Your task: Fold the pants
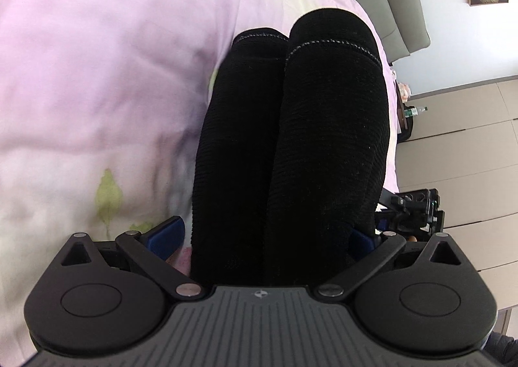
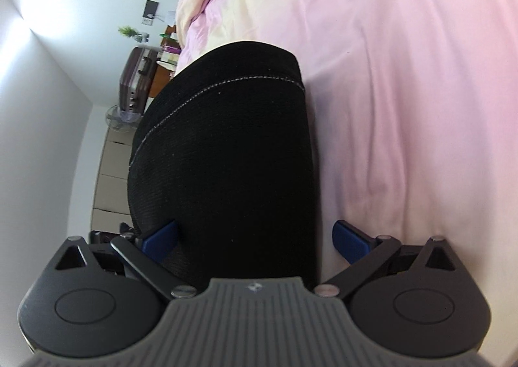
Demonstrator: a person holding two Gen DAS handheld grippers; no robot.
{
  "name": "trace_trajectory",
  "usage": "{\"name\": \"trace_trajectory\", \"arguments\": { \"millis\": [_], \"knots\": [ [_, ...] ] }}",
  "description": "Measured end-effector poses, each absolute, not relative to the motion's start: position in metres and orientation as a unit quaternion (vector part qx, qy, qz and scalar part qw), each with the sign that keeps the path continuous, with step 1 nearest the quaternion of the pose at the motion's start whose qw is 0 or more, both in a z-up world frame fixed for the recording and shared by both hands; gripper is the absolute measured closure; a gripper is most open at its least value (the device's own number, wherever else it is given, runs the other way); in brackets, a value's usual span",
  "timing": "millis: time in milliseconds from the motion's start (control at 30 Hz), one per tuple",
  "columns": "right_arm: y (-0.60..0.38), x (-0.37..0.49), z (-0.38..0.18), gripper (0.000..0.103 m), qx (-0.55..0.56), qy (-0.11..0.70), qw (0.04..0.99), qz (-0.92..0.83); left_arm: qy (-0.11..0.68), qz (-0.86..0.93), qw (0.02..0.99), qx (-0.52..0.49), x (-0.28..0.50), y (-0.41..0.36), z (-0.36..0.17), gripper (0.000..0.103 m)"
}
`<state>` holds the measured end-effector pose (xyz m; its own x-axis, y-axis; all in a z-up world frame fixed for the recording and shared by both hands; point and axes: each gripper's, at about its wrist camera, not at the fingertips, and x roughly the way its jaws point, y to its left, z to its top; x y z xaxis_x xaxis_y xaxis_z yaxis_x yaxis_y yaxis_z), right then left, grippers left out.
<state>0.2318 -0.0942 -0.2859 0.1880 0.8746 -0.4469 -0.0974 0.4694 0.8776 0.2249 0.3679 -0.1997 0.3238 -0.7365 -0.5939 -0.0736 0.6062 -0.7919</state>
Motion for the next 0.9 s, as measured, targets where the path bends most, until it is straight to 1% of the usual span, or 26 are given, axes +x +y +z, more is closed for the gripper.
{"name": "trace_trajectory", "arguments": {
  "millis": [167, 300, 367, 467, 533, 733, 800, 833, 867, 900],
  "knots": [
    [-0.074, 0.240, -0.296, 0.005, 0.360, 0.534, 0.645, 0.412, 0.533, -0.241, 0.716, -0.380, 0.226, 0.362, -0.203, 0.000],
    [-0.048, 0.239, -0.299, 0.005, 0.296, 0.542, 0.644, 0.451, 0.535, -0.245, 0.717, -0.374, 0.223, 0.342, -0.208, 0.000],
    [-0.041, 0.236, -0.296, 0.005, 0.286, 0.535, 0.655, 0.451, 0.534, -0.237, 0.723, -0.368, 0.221, 0.335, -0.209, 0.000],
    [-0.045, 0.239, -0.295, 0.013, 0.295, 0.522, 0.664, 0.447, 0.534, -0.230, 0.727, -0.366, 0.220, 0.332, -0.205, 0.000],
    [-0.048, 0.236, -0.294, 0.021, 0.306, 0.515, 0.667, 0.443, 0.531, -0.226, 0.732, -0.363, 0.218, 0.329, -0.203, 0.000],
    [-0.057, 0.230, -0.282, 0.034, 0.315, 0.503, 0.682, 0.427, 0.508, -0.210, 0.754, -0.360, 0.204, 0.324, -0.190, 0.000],
    [-0.060, 0.225, -0.276, 0.036, 0.317, 0.502, 0.685, 0.422, 0.497, -0.213, 0.760, -0.360, 0.197, 0.324, -0.183, 0.007],
    [-0.062, 0.223, -0.271, 0.037, 0.318, 0.501, 0.686, 0.422, 0.491, -0.218, 0.762, -0.360, 0.192, 0.324, -0.175, 0.012],
    [-0.065, 0.221, -0.266, 0.038, 0.318, 0.498, 0.687, 0.423, 0.487, -0.223, 0.763, -0.362, 0.189, 0.324, -0.170, 0.015],
    [-0.066, 0.218, -0.260, 0.039, 0.321, 0.495, 0.686, 0.425, 0.482, -0.230, 0.764, -0.362, 0.187, 0.324, -0.165, 0.015]
  ]
}}
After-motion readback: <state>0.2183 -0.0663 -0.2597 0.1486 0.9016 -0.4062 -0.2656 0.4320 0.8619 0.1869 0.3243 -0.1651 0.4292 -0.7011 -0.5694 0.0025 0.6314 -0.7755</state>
